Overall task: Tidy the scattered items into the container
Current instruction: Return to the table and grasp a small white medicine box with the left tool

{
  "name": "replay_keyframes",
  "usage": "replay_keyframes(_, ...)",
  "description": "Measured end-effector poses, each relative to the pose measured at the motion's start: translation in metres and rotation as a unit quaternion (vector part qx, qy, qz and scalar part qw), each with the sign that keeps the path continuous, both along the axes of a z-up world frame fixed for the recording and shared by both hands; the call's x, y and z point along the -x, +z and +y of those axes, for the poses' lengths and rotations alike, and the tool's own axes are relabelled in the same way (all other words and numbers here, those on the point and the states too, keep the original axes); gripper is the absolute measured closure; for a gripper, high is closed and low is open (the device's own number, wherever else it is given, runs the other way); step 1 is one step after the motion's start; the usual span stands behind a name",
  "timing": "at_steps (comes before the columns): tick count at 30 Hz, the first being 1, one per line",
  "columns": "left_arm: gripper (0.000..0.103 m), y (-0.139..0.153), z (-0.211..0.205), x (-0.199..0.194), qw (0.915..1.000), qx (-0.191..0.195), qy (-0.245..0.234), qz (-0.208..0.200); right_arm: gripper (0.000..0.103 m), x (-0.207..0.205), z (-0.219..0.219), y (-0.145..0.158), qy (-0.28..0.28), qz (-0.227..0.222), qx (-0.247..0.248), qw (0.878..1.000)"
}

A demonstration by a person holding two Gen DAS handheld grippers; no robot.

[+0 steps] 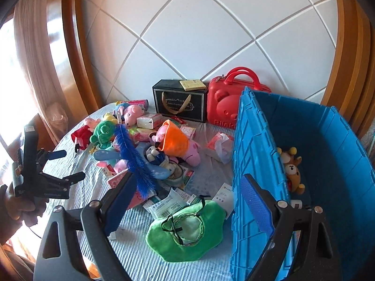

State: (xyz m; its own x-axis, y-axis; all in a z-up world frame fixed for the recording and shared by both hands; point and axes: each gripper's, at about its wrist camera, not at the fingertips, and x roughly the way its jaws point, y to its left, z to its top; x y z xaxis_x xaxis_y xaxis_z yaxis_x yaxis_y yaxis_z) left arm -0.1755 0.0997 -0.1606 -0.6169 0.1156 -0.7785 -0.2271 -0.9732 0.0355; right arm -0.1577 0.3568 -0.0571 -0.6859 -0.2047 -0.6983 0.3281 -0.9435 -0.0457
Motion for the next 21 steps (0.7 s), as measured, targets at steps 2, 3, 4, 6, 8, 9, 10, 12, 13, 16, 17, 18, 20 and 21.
replay_keyframes(2,0.000,-0.026,-0.004,-0.006,0.9995,-0.007,-0.019,-0.024,0.013,-0.002,-0.010,-0.013,-0.007,-0.014,-0.006,1.000)
replay_keyframes(3,0.000,-0.040,-0.003,-0.010,0.9989,-0.005,-0.032,-0.034,0.013,-0.004,-0.014,-0.019,-0.012,-0.021,-0.009,1.000)
replay_keyframes(4,0.000,-0.052,-0.001,-0.015,0.9980,-0.001,-0.047,-0.043,0.013,-0.005,-0.018,-0.025,-0.016,-0.027,-0.011,0.999)
replay_keyframes(6,0.000,-0.075,0.003,-0.025,0.9953,0.003,-0.080,-0.055,0.013,-0.007,-0.026,-0.035,-0.024,-0.040,-0.016,0.999)
replay_keyframes(8,0.000,-0.098,0.008,-0.033,0.9914,0.006,-0.110,-0.071,0.013,-0.010,-0.032,-0.044,-0.031,-0.051,-0.020,0.998)
replay_keyframes(9,0.000,-0.111,0.010,-0.036,0.9888,0.011,-0.123,-0.085,0.013,-0.011,-0.035,-0.048,-0.034,-0.057,-0.023,0.998)
replay_keyframes(10,0.001,-0.125,0.013,-0.039,0.9857,0.019,-0.134,-0.100,0.013,-0.012,-0.037,-0.052,-0.037,-0.061,-0.024,0.997)
replay_keyframes(12,0.001,-0.149,0.016,-0.045,0.9799,0.022,-0.158,-0.120,0.013,-0.015,-0.041,-0.058,-0.043,-0.068,-0.027,0.996)
replay_keyframes(13,0.001,-0.160,0.018,-0.048,0.9773,0.026,-0.166,-0.129,0.013,-0.017,-0.043,-0.061,-0.046,-0.072,-0.029,0.996)
replay_keyframes(16,0.001,-0.186,0.025,-0.055,0.9712,0.034,-0.189,-0.141,0.013,-0.023,-0.046,-0.072,-0.056,-0.087,-0.029,0.994)
replay_keyframes(17,0.001,-0.193,0.027,-0.057,0.9700,0.042,-0.194,-0.140,0.013,-0.026,-0.047,-0.077,-0.057,-0.093,-0.029,0.994)
replay_keyframes(18,0.001,-0.198,0.029,-0.059,0.9695,0.054,-0.199,-0.133,0.013,-0.028,-0.049,-0.082,-0.057,-0.100,-0.031,0.993)
replay_keyframes(20,0.001,-0.203,0.034,-0.062,0.9682,0.069,-0.209,-0.119,0.013,-0.033,-0.051,-0.095,-0.058,-0.114,-0.036,0.991)
replay_keyframes(21,0.001,-0.208,0.036,-0.064,0.9665,0.078,-0.214,-0.118,0.013,-0.035,-0.052,-0.101,-0.058,-0.121,-0.037,0.990)
